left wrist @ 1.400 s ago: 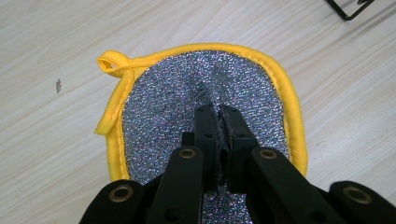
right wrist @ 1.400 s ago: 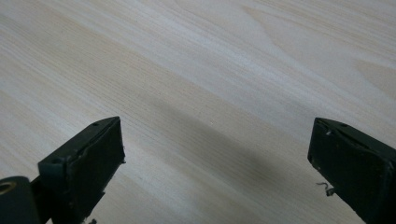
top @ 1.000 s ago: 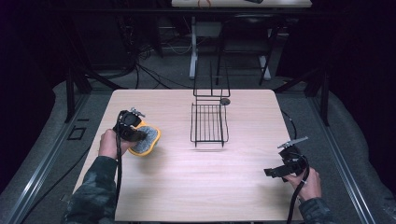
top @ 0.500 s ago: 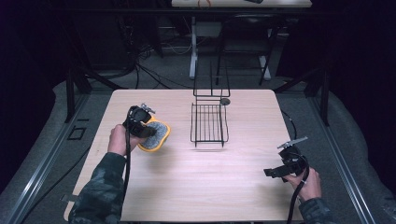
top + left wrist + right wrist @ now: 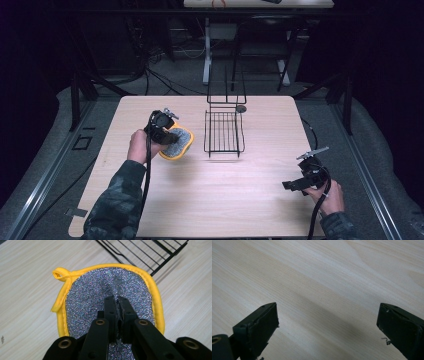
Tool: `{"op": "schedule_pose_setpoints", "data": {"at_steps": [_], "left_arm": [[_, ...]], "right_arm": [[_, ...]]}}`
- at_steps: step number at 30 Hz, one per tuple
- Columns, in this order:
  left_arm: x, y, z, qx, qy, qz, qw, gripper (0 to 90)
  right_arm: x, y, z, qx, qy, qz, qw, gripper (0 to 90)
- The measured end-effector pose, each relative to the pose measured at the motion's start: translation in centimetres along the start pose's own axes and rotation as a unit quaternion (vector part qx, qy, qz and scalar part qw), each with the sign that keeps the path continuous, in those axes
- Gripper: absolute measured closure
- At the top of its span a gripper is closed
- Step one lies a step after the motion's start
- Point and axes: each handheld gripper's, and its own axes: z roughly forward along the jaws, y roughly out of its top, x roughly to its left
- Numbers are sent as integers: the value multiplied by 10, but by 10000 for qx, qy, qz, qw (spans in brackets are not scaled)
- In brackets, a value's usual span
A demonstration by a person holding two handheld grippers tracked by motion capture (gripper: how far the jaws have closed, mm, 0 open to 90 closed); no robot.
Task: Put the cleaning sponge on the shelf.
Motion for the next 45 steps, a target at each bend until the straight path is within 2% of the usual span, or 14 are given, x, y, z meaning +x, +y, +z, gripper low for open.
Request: {"op": "schedule_pose_setpoints", "data": {"at_steps": [7, 30, 45], "left_arm": [[-10, 9, 8, -46, -64, 112, 9999, 869], [-31, 28, 35, -174, -295, 264, 9991, 869], [-51, 41, 49, -332, -299, 362, 9983, 869]], "right_arm": [[0, 0, 0, -4, 3, -12, 10000, 31], [0, 0, -1, -7, 23, -35, 10000, 30], [0, -1, -1, 2, 31, -47, 10000, 29]]}}
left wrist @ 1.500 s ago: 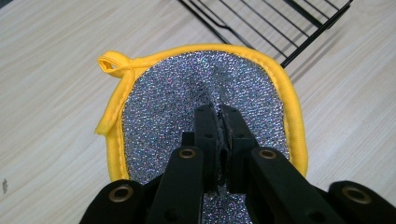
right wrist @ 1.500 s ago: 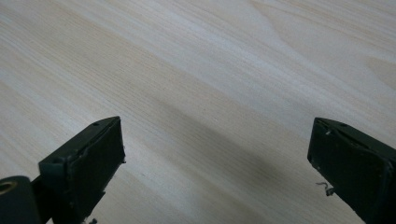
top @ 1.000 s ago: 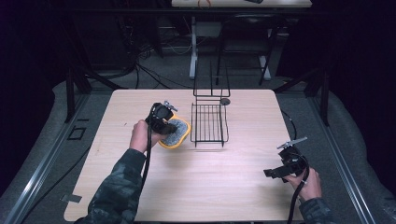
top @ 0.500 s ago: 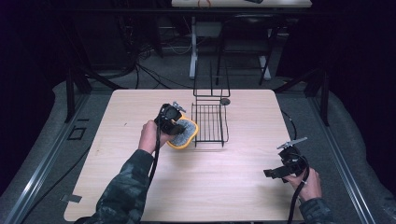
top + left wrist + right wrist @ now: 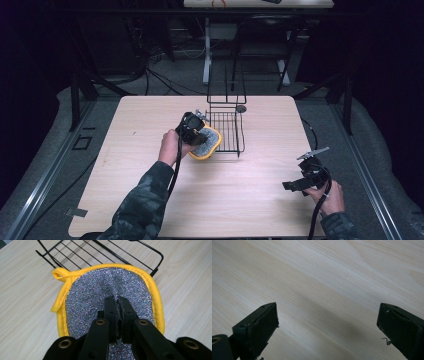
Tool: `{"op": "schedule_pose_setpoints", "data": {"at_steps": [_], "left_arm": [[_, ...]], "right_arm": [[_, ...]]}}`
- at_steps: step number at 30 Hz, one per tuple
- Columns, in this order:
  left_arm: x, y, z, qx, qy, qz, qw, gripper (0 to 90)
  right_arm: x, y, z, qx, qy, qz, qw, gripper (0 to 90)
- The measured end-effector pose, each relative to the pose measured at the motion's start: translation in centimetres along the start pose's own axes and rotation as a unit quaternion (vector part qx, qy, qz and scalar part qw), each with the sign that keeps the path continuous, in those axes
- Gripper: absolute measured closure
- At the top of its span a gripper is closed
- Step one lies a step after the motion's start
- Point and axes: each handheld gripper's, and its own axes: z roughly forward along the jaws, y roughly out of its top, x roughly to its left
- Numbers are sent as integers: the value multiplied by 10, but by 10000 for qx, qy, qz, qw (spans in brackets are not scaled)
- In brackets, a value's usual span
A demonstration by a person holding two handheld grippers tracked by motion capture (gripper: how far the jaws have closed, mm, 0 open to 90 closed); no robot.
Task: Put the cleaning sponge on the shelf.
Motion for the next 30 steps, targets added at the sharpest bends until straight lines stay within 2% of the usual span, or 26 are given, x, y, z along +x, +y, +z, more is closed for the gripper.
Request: {"op": "schedule_pose_setpoints", "data": {"at_steps": [12, 16, 18, 25, 30], "left_arm": [[-13, 8, 12, -75, -49, 115, 9999, 869], [-18, 10, 18, -78, -18, 147, 9999, 869], [-20, 11, 20, -14, 79, 259, 9996, 869], [-27, 16, 27, 0, 117, 357, 9993, 870], [-30, 19, 35, -4, 67, 397, 9992, 869]], "right_arm": [[1, 0, 0, -4, 26, -1, 10000, 29], [1, 0, 0, 4, 25, 0, 10000, 29], [1, 0, 0, 7, 57, 9, 10000, 29], [2, 0, 0, 11, 30, 8, 10000, 29], [2, 0, 1, 32, 66, -11, 10000, 29]]}}
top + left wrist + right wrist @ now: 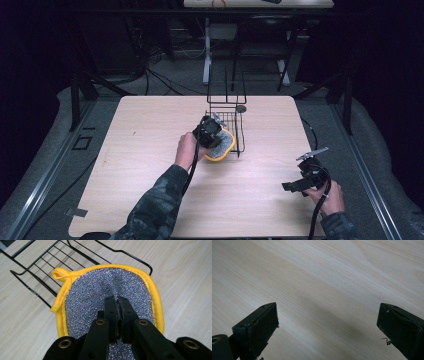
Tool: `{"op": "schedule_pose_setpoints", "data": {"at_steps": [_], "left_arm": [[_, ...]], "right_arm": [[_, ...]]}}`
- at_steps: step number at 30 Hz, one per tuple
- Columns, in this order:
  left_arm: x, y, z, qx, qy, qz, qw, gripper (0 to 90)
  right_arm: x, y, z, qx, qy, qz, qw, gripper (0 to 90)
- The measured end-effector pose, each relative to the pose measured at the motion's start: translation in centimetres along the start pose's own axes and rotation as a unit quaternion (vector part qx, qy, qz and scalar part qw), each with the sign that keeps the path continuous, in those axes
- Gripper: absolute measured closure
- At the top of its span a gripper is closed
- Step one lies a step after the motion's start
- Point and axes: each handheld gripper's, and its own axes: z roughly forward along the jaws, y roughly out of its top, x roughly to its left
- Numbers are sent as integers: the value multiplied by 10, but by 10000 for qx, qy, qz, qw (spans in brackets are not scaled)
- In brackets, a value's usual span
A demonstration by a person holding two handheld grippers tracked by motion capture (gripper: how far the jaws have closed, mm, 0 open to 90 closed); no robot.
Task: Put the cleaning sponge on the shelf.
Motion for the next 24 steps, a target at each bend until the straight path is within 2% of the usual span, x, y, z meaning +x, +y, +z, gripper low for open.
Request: {"op": "schedule_pose_setpoints", "data": {"at_steps": [24], "left_arm": [[3, 24, 20, -49, 22, -34, 10000, 869]], "right_arm": [[0, -1, 0, -2, 21, -27, 10000, 29]]}}
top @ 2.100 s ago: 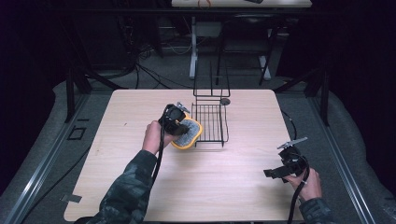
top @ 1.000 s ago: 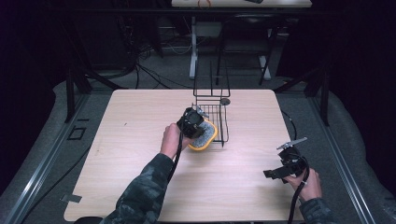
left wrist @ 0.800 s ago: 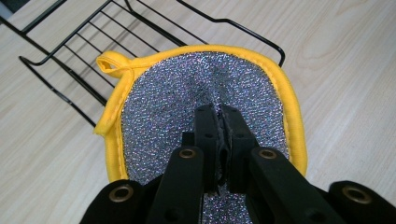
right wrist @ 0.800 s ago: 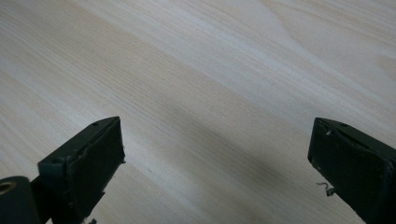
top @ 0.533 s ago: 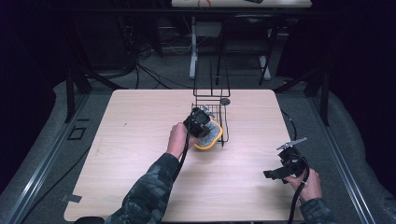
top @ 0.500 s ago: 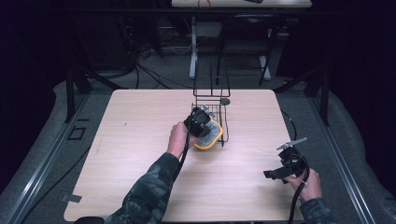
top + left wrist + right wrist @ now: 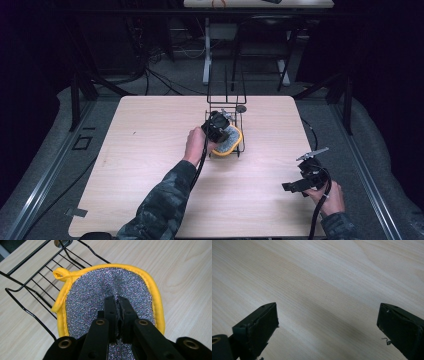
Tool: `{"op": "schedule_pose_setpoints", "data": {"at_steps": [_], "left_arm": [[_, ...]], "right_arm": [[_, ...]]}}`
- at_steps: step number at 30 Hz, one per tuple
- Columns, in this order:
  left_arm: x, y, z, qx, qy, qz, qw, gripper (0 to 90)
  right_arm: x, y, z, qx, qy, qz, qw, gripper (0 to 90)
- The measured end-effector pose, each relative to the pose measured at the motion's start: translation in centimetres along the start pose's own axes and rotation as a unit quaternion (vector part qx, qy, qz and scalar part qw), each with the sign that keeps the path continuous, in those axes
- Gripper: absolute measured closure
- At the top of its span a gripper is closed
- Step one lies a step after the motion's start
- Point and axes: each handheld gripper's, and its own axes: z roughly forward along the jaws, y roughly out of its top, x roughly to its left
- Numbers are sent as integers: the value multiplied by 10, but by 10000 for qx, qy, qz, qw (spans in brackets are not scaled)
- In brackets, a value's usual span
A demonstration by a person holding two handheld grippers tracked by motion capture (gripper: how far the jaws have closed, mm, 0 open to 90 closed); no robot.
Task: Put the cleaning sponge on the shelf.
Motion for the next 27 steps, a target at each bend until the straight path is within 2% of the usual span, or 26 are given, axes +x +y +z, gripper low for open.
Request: {"op": "schedule_pose_setpoints", "data": {"at_steps": [7, 17, 19, 27], "left_arm": [[4, 1, 7, 14, 26, -67, 10000, 868], [7, 1, 17, 8, 190, -120, 9997, 868], [7, 1, 20, -58, 208, -213, 9995, 868], [9, 1, 28, 17, 326, -151, 9994, 867]], "right_arm": [[0, 0, 0, 10, 5, 2, 10000, 29], [0, 0, 1, 23, 18, -12, 10000, 29], [0, 0, 1, 22, 16, -13, 10000, 29], [0, 0, 0, 23, 20, -3, 10000, 29]]}}
